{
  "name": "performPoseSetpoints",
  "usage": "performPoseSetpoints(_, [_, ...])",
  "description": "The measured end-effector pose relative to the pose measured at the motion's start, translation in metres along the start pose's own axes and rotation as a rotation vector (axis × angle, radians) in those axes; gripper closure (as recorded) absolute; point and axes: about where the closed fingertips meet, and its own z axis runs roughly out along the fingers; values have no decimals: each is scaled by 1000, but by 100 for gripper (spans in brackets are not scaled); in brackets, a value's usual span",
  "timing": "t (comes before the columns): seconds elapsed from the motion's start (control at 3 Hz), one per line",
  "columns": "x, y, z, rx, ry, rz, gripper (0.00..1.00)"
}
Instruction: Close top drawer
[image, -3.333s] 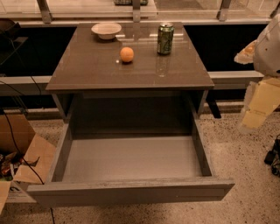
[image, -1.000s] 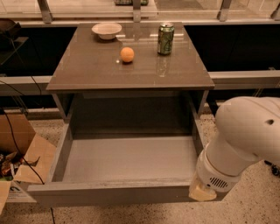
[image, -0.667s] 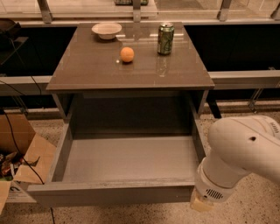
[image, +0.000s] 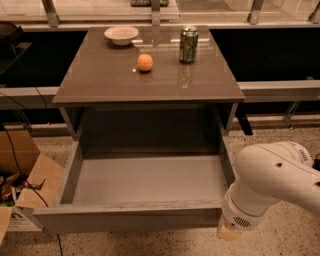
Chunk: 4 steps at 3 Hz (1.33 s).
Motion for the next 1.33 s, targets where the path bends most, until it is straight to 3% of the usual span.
performPoseSetpoints(0.67, [-13, -32, 5, 34, -28, -27, 100])
performPoseSetpoints(1.0, [-13, -32, 5, 34, -28, -27, 100])
performPoseSetpoints(1.33, [-36, -65, 3, 58, -63, -57, 100])
